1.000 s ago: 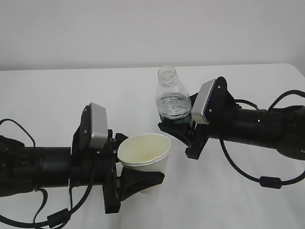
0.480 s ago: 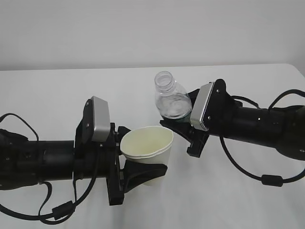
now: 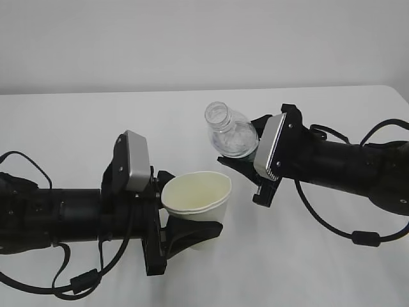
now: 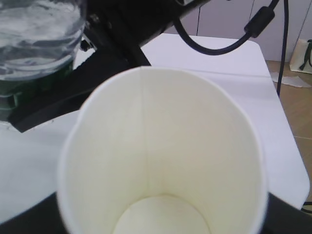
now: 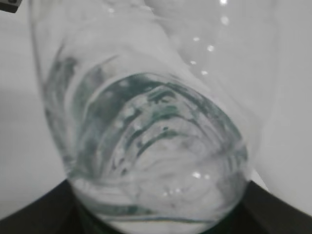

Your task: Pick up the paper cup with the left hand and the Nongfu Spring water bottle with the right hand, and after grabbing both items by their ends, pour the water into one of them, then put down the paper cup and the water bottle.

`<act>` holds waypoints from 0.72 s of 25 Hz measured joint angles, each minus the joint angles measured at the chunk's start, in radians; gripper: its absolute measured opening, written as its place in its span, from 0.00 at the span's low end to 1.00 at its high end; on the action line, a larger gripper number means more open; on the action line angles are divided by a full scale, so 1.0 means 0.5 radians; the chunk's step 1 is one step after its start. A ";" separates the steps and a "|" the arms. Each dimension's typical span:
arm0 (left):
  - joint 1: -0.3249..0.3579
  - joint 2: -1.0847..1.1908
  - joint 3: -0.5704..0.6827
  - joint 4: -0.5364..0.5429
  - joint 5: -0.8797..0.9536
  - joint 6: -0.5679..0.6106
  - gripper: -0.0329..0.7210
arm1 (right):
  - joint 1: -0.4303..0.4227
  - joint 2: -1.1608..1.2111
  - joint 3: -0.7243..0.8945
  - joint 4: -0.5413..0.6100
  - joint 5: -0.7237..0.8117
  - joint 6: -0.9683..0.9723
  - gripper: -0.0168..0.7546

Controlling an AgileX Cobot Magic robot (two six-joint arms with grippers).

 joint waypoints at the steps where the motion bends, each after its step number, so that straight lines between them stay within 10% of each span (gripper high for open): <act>1: 0.000 0.000 0.000 0.000 0.005 0.000 0.64 | 0.000 0.000 0.000 0.007 0.000 -0.019 0.61; 18: 0.000 0.000 0.000 -0.013 0.018 0.000 0.64 | 0.000 0.000 0.000 0.165 -0.122 -0.340 0.61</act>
